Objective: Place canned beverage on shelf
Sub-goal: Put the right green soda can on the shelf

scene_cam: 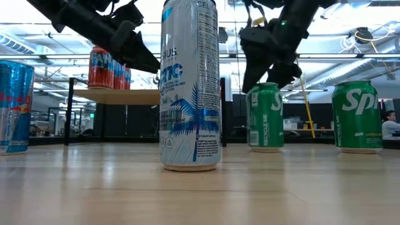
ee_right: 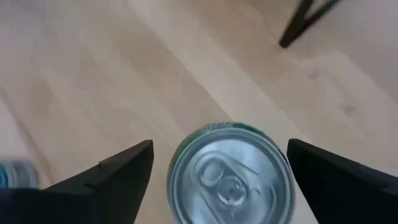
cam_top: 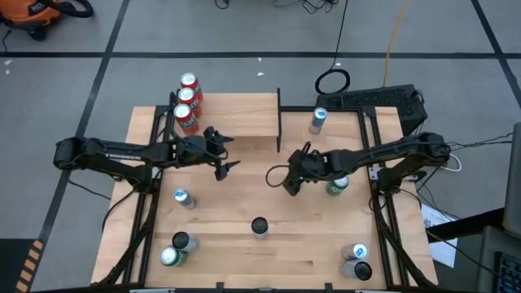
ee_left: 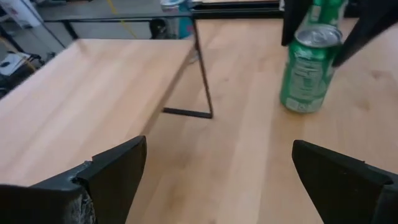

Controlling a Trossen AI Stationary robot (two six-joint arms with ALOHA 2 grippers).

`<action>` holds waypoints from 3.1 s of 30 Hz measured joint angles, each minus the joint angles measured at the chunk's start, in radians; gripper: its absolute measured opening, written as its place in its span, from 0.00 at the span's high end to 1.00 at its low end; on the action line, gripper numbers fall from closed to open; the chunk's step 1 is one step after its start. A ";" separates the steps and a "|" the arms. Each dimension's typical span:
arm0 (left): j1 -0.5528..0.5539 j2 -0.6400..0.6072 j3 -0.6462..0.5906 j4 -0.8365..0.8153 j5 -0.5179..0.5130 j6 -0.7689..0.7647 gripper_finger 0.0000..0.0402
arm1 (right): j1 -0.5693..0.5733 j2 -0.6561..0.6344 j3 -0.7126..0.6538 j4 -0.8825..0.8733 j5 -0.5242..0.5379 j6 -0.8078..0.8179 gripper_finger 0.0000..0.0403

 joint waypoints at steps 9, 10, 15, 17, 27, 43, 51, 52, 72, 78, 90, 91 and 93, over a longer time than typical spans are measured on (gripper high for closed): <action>-0.014 0.128 0.000 0.088 0.004 0.024 0.01 | 0.007 -0.039 0.027 -0.284 -0.007 -0.347 0.12; -0.016 0.143 0.000 0.096 0.004 0.026 0.01 | 0.007 -0.039 0.026 -0.310 -0.010 -0.350 0.12; -0.025 0.203 0.000 0.170 0.004 0.031 0.01 | 0.013 -0.040 0.026 -0.286 -0.151 -0.313 0.12; -0.025 0.217 0.000 0.186 0.004 0.032 0.01 | 0.027 -0.040 0.026 -0.252 -0.166 -0.284 0.12; -0.027 0.229 0.000 0.202 0.004 0.028 0.01 | 0.082 -0.014 0.026 0.026 -0.175 -0.155 0.12; -0.082 0.229 0.000 0.201 0.079 0.058 0.01 | 0.078 0.007 0.025 0.142 -0.089 -0.443 0.12; -0.097 0.282 -0.001 0.220 0.080 0.057 0.01 | 0.038 0.093 0.025 0.347 -0.086 -0.597 0.12; -0.097 0.289 -0.001 0.222 0.080 0.055 0.01 | 0.031 0.102 0.026 0.362 -0.091 -0.607 0.12; -0.098 0.302 -0.001 0.280 -0.008 0.055 0.01 | -0.040 0.190 0.026 0.458 -0.241 -0.647 0.32; -0.113 0.173 0.000 0.172 -0.147 0.079 0.01 | -0.040 0.168 0.047 0.432 -0.240 -0.576 0.32; -0.145 -0.117 -0.001 -0.153 -0.213 -0.014 0.01 | -0.119 0.163 0.432 0.209 -0.135 -0.658 0.32; -0.145 -0.127 -0.001 -0.177 -0.217 -0.025 0.01 | -0.137 0.166 0.462 0.201 -0.136 -0.670 0.32; -0.146 -0.137 -0.001 -0.210 -0.237 -0.042 0.01 | -0.182 0.174 0.516 0.193 -0.148 -0.678 0.32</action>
